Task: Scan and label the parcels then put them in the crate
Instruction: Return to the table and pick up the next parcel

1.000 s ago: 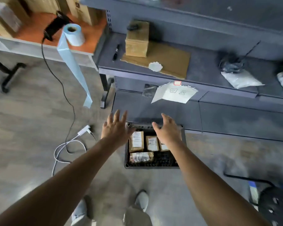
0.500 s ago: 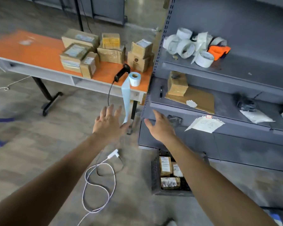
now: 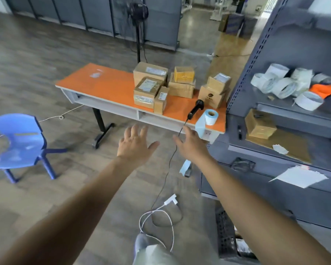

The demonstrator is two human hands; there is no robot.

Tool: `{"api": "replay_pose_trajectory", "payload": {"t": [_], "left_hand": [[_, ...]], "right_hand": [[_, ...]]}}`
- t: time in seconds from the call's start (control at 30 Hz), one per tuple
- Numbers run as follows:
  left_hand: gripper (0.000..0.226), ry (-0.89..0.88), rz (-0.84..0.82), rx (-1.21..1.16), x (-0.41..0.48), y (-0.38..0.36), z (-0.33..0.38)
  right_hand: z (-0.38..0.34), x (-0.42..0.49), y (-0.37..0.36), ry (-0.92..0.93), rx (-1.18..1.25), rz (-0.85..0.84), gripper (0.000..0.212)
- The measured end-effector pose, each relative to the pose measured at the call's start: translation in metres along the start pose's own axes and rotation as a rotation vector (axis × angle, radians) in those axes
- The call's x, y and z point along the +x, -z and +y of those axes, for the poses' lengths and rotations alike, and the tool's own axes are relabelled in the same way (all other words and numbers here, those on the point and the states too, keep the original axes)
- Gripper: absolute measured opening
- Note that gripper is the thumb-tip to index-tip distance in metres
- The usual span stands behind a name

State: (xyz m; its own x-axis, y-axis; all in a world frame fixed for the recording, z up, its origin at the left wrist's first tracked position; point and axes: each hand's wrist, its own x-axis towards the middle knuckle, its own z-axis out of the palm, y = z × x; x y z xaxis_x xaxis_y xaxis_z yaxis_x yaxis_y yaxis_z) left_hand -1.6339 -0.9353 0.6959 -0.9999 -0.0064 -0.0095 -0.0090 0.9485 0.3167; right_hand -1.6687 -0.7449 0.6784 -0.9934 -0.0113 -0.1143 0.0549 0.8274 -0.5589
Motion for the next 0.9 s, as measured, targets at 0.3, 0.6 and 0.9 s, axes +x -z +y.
{"api": "replay_pose_trajectory", "payload": {"t": [0.3,0.6,0.9], "left_hand": [[0.073,-0.022,0.0,0.013,0.123,0.018,-0.057],[0.073,-0.121,-0.132,0.016,0.293,0.016,-0.085],[0.074,-0.251,-0.205,0.031,0.395,0.002,-0.079]], "right_hand": [[-0.07,0.127,-0.046,0.048,0.109,0.049,0.064],[-0.087,0.282,-0.066,-0.128,0.148,0.042,0.061],[-0.078,0.36,-0.07,-0.278,0.137,0.063,0.066]]}}
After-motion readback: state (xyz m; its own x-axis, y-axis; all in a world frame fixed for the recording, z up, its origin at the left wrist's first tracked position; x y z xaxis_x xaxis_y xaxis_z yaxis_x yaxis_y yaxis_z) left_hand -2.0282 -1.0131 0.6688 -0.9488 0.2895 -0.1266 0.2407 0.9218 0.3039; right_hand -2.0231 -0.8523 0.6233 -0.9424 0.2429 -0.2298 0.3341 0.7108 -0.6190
